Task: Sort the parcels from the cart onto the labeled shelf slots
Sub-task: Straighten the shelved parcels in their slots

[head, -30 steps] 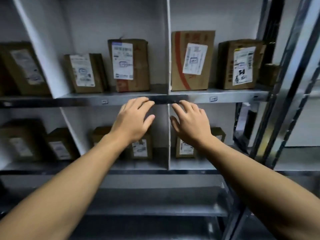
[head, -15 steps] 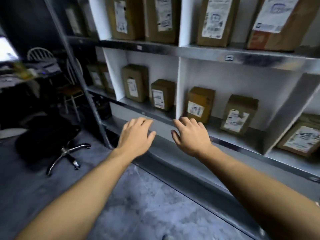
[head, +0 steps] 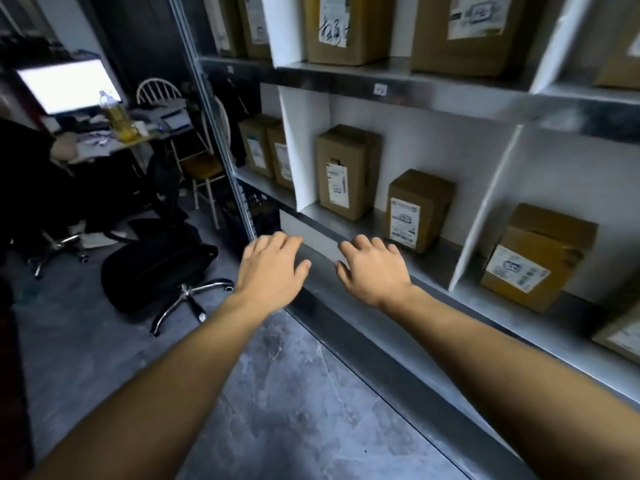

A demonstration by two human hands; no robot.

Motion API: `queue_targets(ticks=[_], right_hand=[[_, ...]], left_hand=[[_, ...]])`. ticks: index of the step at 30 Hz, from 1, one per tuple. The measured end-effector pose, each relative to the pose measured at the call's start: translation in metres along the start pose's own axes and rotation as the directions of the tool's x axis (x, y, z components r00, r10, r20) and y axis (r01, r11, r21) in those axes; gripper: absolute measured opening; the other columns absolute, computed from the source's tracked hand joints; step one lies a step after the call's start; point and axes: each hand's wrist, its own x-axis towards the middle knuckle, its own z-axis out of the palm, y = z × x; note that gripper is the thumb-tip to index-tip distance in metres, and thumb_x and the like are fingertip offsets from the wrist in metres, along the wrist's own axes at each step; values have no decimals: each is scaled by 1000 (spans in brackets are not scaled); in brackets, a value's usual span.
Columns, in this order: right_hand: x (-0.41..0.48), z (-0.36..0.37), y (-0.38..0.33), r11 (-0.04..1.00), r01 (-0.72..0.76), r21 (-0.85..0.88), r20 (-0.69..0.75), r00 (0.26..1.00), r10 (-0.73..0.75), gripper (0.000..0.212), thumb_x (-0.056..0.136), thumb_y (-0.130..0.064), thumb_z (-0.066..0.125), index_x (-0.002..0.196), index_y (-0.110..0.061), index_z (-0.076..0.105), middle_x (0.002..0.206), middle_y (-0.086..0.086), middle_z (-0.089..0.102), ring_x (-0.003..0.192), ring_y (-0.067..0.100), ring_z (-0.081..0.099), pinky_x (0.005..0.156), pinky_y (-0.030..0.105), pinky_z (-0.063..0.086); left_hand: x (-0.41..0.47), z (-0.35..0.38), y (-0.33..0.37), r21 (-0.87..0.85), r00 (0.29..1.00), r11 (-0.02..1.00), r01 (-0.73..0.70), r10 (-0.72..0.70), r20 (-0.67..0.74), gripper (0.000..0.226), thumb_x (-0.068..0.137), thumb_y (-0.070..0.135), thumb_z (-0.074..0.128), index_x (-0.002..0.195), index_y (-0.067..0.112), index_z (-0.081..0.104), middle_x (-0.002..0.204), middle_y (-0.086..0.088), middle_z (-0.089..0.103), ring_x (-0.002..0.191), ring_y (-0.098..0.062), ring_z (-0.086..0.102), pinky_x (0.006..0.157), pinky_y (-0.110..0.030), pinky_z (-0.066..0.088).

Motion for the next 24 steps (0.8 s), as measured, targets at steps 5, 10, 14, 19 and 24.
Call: queue_targets(ticks=[5,10,14,19,24], right_hand=[[60,14,-23,998,60,15,60,996,-61,37,101,-46,38,125,-21,51,124,7,54,115,31,51,93,45,42],[118,28,-47,997,71,39,98,992,-74,40,101,-47,37,129,-21,51,126,8,54,117,32,51,94,46,43],[169,43,-77,996,82,46,73,994,-85,39,100,-46,38,128,-21,52,125,7,55,117,33,52,93,44,42],[243,63,-120,996,41,82,84,995,-48,39,100,-46,38,129,-22,50,126,6,53,117,32,51,93,43,42],[315,75,-151,996,-28,81,75,997,22,40,100,-49,37,129,-24,49,126,6,52,116,32,52,93,44,43]], left_hand=[[31,9,-48,-9,995,995,96,-97,-32,49,95,44,49,140,24,45,133,0,51,121,-27,46,107,-40,29],[63,25,-98,-49,989,989,140,-142,-37,49,93,42,51,138,24,48,131,-1,54,119,-27,48,106,-42,31],[98,44,-148,-66,986,985,157,-161,-49,49,94,43,51,139,24,48,131,-1,54,119,-27,48,107,-41,30],[154,57,-221,-86,990,988,129,-133,-40,49,95,44,49,140,25,46,135,1,52,124,-25,45,109,-41,28],[210,58,-292,-88,996,993,84,-87,-27,48,95,44,48,140,26,45,135,1,51,124,-25,44,108,-40,28]])
